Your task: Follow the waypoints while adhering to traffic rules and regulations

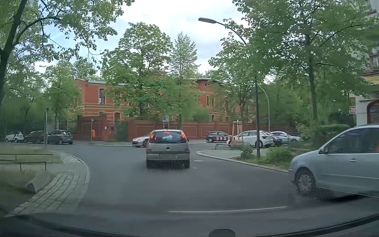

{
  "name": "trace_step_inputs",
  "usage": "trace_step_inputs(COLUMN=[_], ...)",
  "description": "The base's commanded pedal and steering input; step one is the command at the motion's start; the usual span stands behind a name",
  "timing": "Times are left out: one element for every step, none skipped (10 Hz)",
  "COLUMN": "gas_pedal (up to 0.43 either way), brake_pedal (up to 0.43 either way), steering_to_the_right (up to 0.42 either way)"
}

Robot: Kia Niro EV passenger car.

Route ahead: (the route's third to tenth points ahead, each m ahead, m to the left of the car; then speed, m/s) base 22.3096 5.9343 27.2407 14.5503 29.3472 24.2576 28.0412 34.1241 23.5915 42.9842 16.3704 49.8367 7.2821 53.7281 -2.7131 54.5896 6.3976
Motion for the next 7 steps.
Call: trace_step_inputs(gas_pedal=[0.000,0.000,0.000,0.000,0.000,0.000,0.000], brake_pedal=[0.128,0.110,0.018,0.018,0.018,0.024,0.018], steering_to_the_right=[-0.153,-0.153,-0.153,-0.154,-0.155,-0.155,-0.155])
